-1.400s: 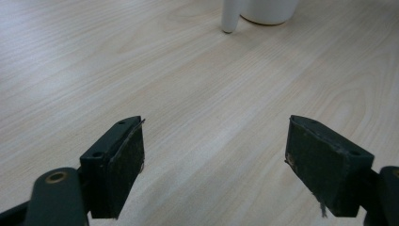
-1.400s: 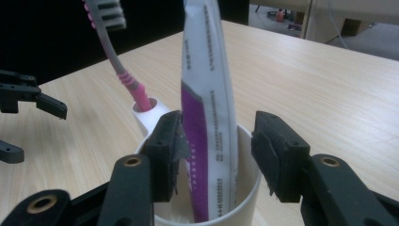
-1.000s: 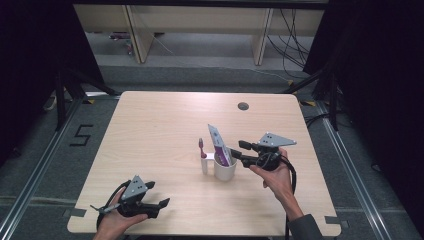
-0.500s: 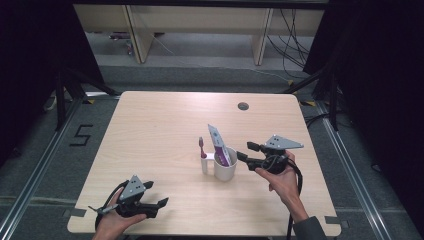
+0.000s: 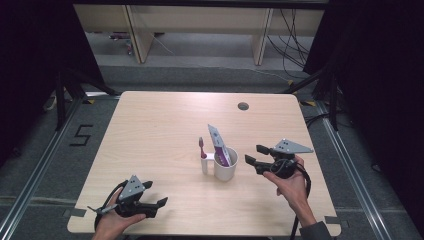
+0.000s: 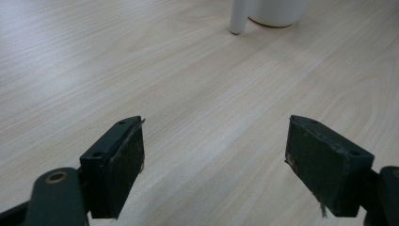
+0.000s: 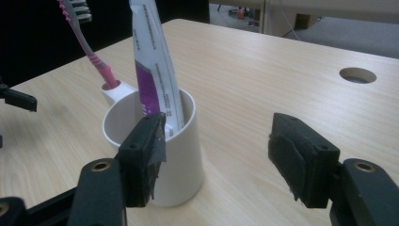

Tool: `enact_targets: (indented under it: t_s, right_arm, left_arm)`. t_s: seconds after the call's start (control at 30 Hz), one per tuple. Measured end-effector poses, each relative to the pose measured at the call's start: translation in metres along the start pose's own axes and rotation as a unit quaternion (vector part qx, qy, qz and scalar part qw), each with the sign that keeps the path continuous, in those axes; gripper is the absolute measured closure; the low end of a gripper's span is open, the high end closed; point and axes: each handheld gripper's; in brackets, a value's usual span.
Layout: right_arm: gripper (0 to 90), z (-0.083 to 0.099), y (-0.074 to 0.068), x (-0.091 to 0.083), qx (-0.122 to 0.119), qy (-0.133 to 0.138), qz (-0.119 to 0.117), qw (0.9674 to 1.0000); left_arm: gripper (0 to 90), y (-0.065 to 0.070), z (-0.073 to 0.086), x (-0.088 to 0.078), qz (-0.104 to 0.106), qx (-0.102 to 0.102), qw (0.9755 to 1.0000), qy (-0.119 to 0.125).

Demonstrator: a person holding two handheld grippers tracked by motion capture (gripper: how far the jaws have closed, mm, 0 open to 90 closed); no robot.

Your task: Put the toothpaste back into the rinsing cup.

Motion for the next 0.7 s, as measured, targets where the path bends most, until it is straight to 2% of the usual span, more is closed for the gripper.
enact_targets:
  t_s: [0.03, 0.07, 0.1, 0.17, 0.3, 0.33, 0.37, 0.4, 0.43, 0.47, 0.5, 0.53, 0.6, 0.63, 0.67, 0.7]
  right_arm:
    - [37.4, 0.001, 0.000, -0.001, 0.010, -0.002, 0.000, 1.0000]
    - [37.4, 0.002, 0.000, -0.003, 0.009, -0.004, 0.008, 0.9999]
    - [37.4, 0.003, 0.002, -0.003, 0.005, -0.001, 0.002, 1.0000]
    - [37.2, 0.004, 0.003, -0.006, 0.001, 0.000, 0.004, 1.0000]
    - [36.2, 0.007, 0.003, -0.010, 0.016, -0.001, 0.003, 0.9999]
    - [35.9, 0.008, 0.004, -0.011, 0.011, -0.001, 0.003, 0.9999]
    - [35.5, 0.009, 0.002, -0.011, 0.027, -0.006, 0.005, 0.9996]
    - [34.5, 0.010, 0.005, -0.012, 0.012, -0.004, 0.007, 0.9999]
    - [34.1, 0.011, 0.004, -0.012, 0.025, -0.006, 0.006, 0.9996]
    - [34.1, 0.011, 0.004, -0.012, 0.025, -0.006, 0.006, 0.9996]
    - [33.7, 0.011, 0.006, -0.013, 0.015, -0.006, 0.009, 0.9998]
    - [32.9, 0.013, 0.006, -0.013, 0.024, -0.005, 0.011, 0.9996]
    - [31.5, 0.014, 0.006, -0.015, 0.032, -0.008, 0.010, 0.9994]
    - [29.7, 0.014, 0.008, -0.017, 0.022, -0.003, 0.015, 0.9996]
    - [29.1, 0.015, 0.007, -0.017, 0.036, -0.003, 0.017, 0.9992]
    - [29.1, 0.015, 0.007, -0.017, 0.036, -0.003, 0.017, 0.9992]
  left_arm:
    - [19.9, -0.001, 0.000, -0.001, 0.001, 0.002, 1.0000, -0.004]
    - [19.9, -0.001, 0.000, -0.001, -0.002, 0.001, 1.0000, 0.000]
    - [19.9, -0.001, 0.000, -0.001, -0.003, 0.001, 1.0000, -0.002]
    - [19.9, -0.001, 0.000, -0.002, -0.004, 0.001, 1.0000, -0.002]
    - [19.9, -0.001, 0.000, -0.002, -0.003, 0.002, 1.0000, -0.002]
    - [19.9, -0.001, 0.000, -0.002, -0.003, 0.001, 1.0000, -0.002]
    - [19.9, -0.001, 0.000, -0.002, -0.003, 0.001, 1.0000, -0.002]
    - [19.9, -0.001, 0.000, -0.002, -0.003, 0.001, 1.0000, -0.002]
    - [19.9, -0.001, 0.000, -0.002, -0.003, 0.001, 1.0000, -0.002]
    - [19.9, -0.001, 0.000, -0.002, -0.003, 0.002, 1.0000, -0.002]
    - [19.9, -0.001, 0.000, -0.002, -0.002, 0.002, 1.0000, -0.002]
    - [19.9, -0.002, 0.000, -0.003, -0.001, 0.011, 0.9999, -0.010]
    - [19.9, -0.003, 0.000, -0.003, -0.001, 0.009, 0.9999, -0.007]
    - [19.9, -0.002, 0.000, -0.001, -0.003, -0.002, 1.0000, 0.001]
    - [19.9, -0.002, 0.000, -0.001, -0.003, -0.002, 1.0000, 0.001]
    - [19.9, -0.002, 0.000, -0.001, -0.004, 0.001, 1.0000, -0.005]
Point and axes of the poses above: each handheld gripper's, and its own axes: x roughly forward along the jaws, z roughly out of its underside, y roughly to its right, and after that the axes turned 10 degrees about x, right-handed
